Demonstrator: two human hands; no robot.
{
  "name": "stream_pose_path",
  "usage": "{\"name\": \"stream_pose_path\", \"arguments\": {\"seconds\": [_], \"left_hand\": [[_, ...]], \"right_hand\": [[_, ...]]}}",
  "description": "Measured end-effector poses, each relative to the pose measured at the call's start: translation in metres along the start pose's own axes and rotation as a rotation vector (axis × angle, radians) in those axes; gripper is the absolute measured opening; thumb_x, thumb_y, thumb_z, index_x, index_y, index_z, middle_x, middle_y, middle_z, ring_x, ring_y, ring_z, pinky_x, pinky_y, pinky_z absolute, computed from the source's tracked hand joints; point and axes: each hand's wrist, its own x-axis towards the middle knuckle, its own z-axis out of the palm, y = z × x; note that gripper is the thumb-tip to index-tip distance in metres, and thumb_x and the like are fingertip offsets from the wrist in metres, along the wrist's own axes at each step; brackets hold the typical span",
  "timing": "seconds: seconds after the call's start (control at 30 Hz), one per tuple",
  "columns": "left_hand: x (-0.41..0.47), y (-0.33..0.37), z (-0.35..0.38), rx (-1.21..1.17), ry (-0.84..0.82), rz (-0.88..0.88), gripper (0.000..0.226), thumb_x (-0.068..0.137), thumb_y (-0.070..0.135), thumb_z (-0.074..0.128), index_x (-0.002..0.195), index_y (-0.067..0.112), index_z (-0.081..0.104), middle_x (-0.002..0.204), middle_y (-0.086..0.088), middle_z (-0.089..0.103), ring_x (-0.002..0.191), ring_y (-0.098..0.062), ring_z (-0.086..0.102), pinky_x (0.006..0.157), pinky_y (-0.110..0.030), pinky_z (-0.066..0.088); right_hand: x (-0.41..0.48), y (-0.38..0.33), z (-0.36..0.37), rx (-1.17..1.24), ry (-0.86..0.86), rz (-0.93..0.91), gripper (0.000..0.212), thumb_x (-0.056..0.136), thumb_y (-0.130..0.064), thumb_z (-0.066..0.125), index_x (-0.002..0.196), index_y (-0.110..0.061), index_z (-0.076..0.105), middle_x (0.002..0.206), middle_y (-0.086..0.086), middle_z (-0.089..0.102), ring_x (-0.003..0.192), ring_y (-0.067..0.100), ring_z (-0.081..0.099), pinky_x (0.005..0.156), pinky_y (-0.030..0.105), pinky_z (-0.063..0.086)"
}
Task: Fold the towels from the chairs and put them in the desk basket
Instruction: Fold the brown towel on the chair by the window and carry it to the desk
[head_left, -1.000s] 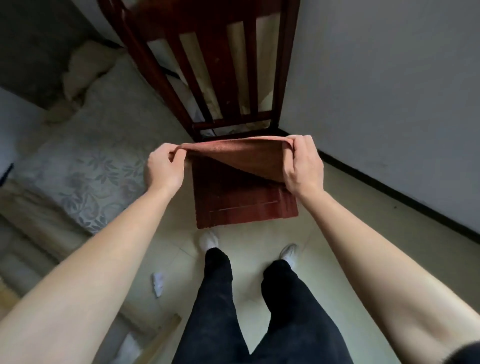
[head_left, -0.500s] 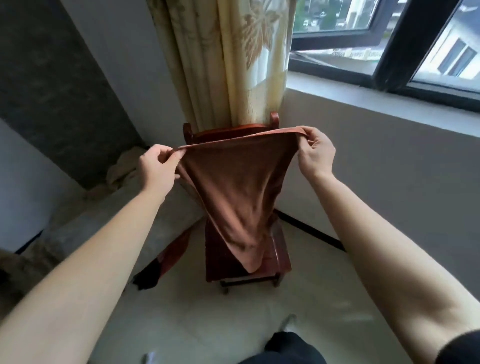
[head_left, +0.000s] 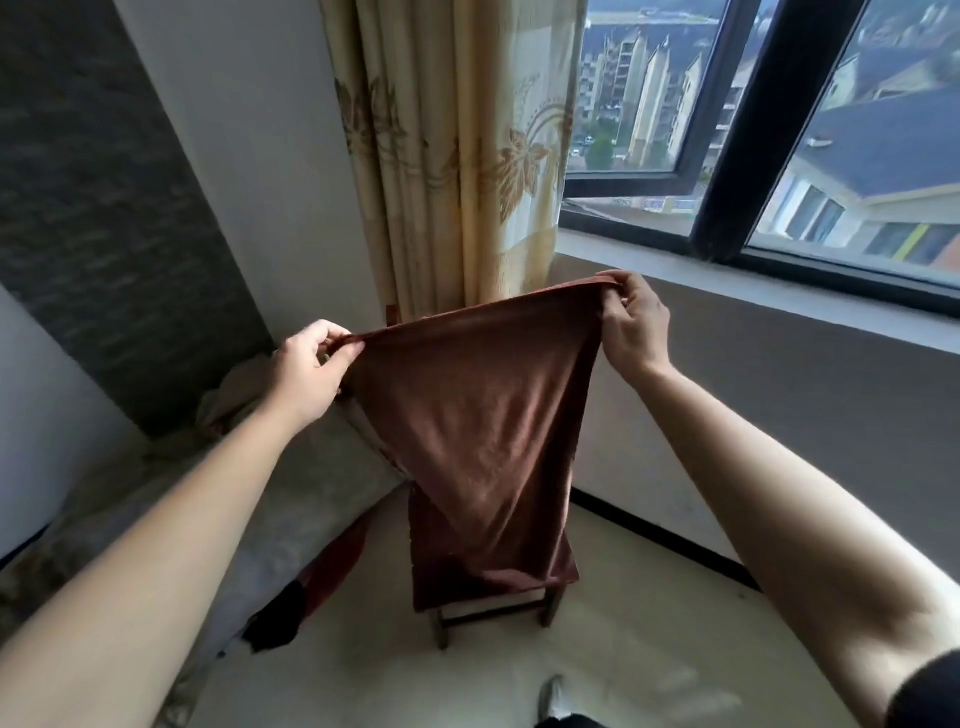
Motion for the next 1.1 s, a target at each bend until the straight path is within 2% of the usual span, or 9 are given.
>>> {"name": "stream_pose_path", "arguments": {"seconds": [0.07, 0.17, 0.33, 0.47, 0.63, 0.73, 0.83, 1.0, 1.1], "left_hand": [[0.008, -0.006, 0.008, -0.085, -0.066, -0.073, 0.007, 0.092, 0.015, 0.065, 0.095, 0.009, 0.064, 0.080, -0.008, 0.059, 0.071, -0.024, 0.058, 0.051, -0.032, 0.058], [0.022, -0.016, 0.025, -0.173, -0.114, -0.140, 0.005, 0.091, 0.011, 0.065, 0.088, 0.014, 0.064, 0.085, -0.016, 0.057, 0.073, -0.026, 0.058, 0.051, -0.027, 0.059], [0.056, -0.018, 0.056, -0.287, -0.028, -0.237, 0.010, 0.091, 0.007, 0.066, 0.085, 0.016, 0.066, 0.086, -0.014, 0.061, 0.081, -0.021, 0.060, 0.074, -0.031, 0.057], [0.089, -0.004, 0.071, -0.200, 0.072, -0.165, 0.006, 0.090, 0.011, 0.067, 0.093, 0.015, 0.069, 0.079, 0.000, 0.064, 0.071, -0.007, 0.057, 0.066, -0.012, 0.048], [0.114, 0.018, 0.069, -0.185, 0.172, -0.081, 0.022, 0.085, 0.009, 0.064, 0.078, 0.030, 0.066, 0.076, 0.007, 0.064, 0.069, -0.001, 0.056, 0.067, -0.012, 0.046], [0.110, 0.026, 0.062, -0.196, 0.187, -0.054, 0.024, 0.082, 0.010, 0.060, 0.075, 0.032, 0.066, 0.085, -0.001, 0.067, 0.078, -0.007, 0.059, 0.075, -0.018, 0.047], [0.091, 0.023, 0.055, -0.128, 0.172, -0.041, 0.018, 0.079, 0.015, 0.056, 0.076, 0.028, 0.068, 0.092, -0.009, 0.069, 0.082, -0.014, 0.062, 0.077, -0.029, 0.049], [0.031, 0.001, 0.061, -0.003, 0.174, -0.001, 0.015, 0.079, 0.013, 0.051, 0.078, 0.014, 0.066, 0.082, -0.004, 0.065, 0.075, -0.017, 0.057, 0.069, -0.030, 0.044], [-0.024, -0.028, 0.076, -0.012, 0.127, 0.019, 0.015, 0.077, 0.017, 0.046, 0.072, 0.015, 0.060, 0.078, -0.004, 0.060, 0.073, -0.018, 0.053, 0.068, -0.031, 0.042]], "right_hand": [[0.006, 0.006, 0.004, -0.019, -0.005, 0.011, 0.026, 0.097, -0.018, 0.047, 0.112, -0.016, 0.068, 0.109, 0.000, 0.071, 0.105, 0.016, 0.062, 0.093, 0.026, 0.044], [0.019, 0.019, 0.011, -0.026, -0.003, 0.048, 0.026, 0.096, -0.017, 0.047, 0.110, -0.015, 0.069, 0.108, 0.002, 0.071, 0.106, 0.018, 0.062, 0.093, 0.027, 0.044], [0.053, 0.039, 0.025, 0.014, -0.027, 0.111, 0.025, 0.096, -0.017, 0.047, 0.106, -0.018, 0.070, 0.100, -0.005, 0.068, 0.104, 0.016, 0.061, 0.093, 0.027, 0.044], [0.084, 0.044, 0.032, 0.054, -0.025, 0.135, 0.026, 0.095, -0.018, 0.046, 0.102, -0.024, 0.070, 0.098, -0.009, 0.067, 0.104, 0.015, 0.061, 0.095, 0.027, 0.045], [0.109, 0.040, 0.036, 0.151, 0.000, 0.207, 0.025, 0.086, -0.030, 0.045, 0.084, -0.039, 0.069, 0.095, -0.011, 0.072, 0.100, 0.016, 0.067, 0.096, 0.042, 0.053], [0.105, 0.037, 0.033, 0.155, 0.019, 0.208, 0.026, 0.086, -0.029, 0.043, 0.084, -0.039, 0.068, 0.096, -0.010, 0.072, 0.100, 0.017, 0.066, 0.096, 0.043, 0.054], [0.084, 0.041, 0.029, 0.126, 0.032, 0.187, 0.027, 0.088, -0.026, 0.042, 0.087, -0.037, 0.067, 0.094, -0.012, 0.070, 0.100, 0.016, 0.065, 0.096, 0.043, 0.053], [0.026, 0.066, 0.025, 0.121, 0.082, 0.284, 0.029, 0.081, -0.028, 0.044, 0.077, -0.037, 0.071, 0.085, -0.010, 0.073, 0.092, 0.017, 0.068, 0.089, 0.045, 0.056], [-0.030, 0.094, 0.024, 0.074, 0.083, 0.368, 0.031, 0.082, -0.027, 0.043, 0.073, -0.038, 0.071, 0.080, -0.007, 0.073, 0.088, 0.018, 0.069, 0.087, 0.043, 0.057]]}}
